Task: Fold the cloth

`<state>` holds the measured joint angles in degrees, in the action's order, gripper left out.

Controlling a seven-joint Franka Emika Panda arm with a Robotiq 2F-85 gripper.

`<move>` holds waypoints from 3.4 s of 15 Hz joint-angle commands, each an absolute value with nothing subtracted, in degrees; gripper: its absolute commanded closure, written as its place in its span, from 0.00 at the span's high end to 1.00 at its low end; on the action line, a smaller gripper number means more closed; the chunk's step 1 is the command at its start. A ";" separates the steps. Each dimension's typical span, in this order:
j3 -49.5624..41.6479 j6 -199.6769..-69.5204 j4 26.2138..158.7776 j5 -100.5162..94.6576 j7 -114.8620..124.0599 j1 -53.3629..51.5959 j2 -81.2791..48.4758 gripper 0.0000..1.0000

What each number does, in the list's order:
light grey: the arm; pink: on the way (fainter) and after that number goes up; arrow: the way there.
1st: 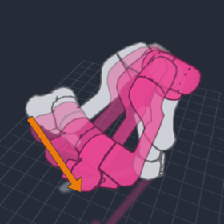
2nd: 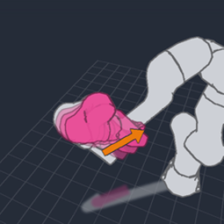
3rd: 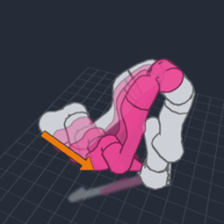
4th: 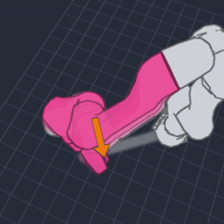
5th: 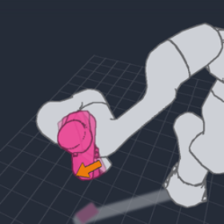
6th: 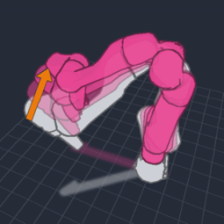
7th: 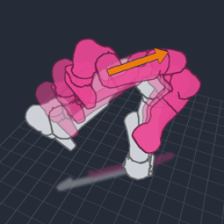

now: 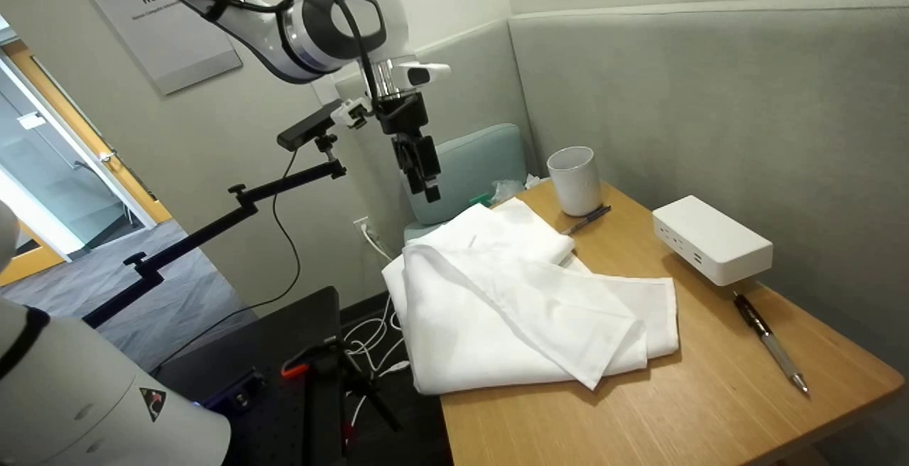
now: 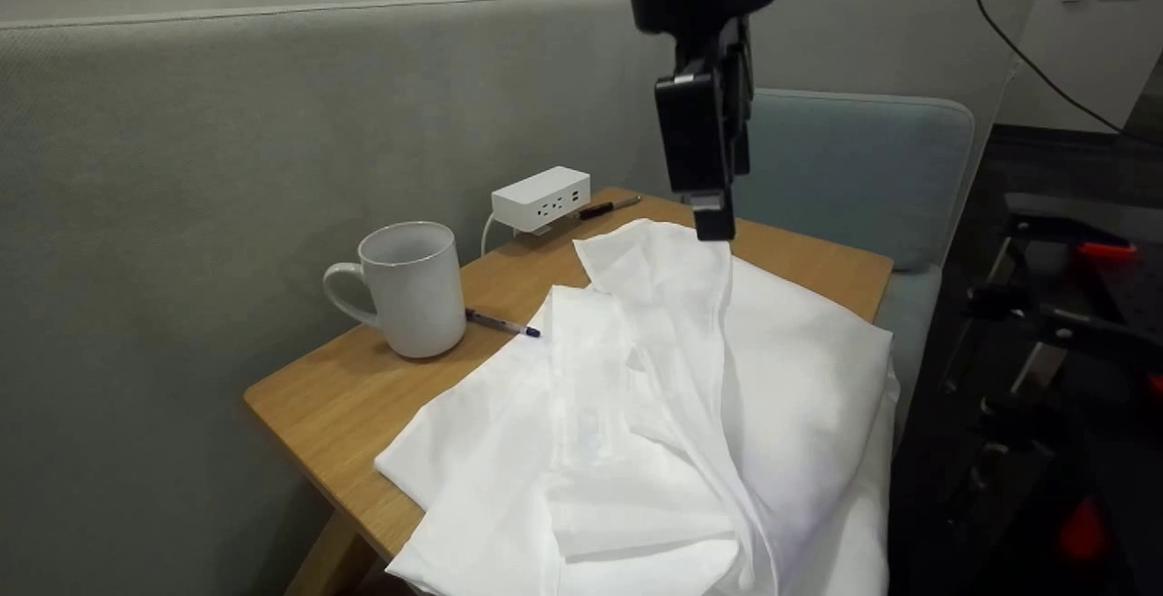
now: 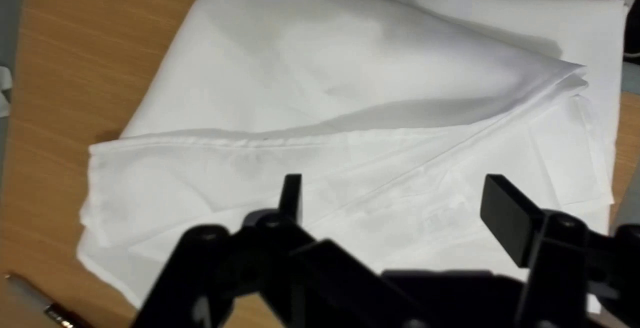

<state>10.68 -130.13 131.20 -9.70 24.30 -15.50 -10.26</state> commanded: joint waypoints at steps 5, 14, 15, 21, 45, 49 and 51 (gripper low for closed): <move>5.72 -123.24 135.58 -17.17 39.47 -11.58 -1.28 1.00; -0.39 -137.98 139.66 -18.85 50.22 -3.81 -5.73 1.00; -0.16 -135.52 139.22 -18.30 48.49 -4.07 -5.87 1.00; -1.19 -138.54 139.03 -17.80 49.89 -3.58 -7.84 1.00; -4.73 -165.40 127.52 8.11 38.53 -7.72 -38.46 0.21; -4.74 -165.56 128.28 8.35 38.48 -8.01 -37.18 0.00; -4.12 -165.66 129.95 8.32 37.67 -7.75 -35.24 0.00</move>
<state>-4.07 -164.49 127.14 6.39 40.43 -7.16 -38.47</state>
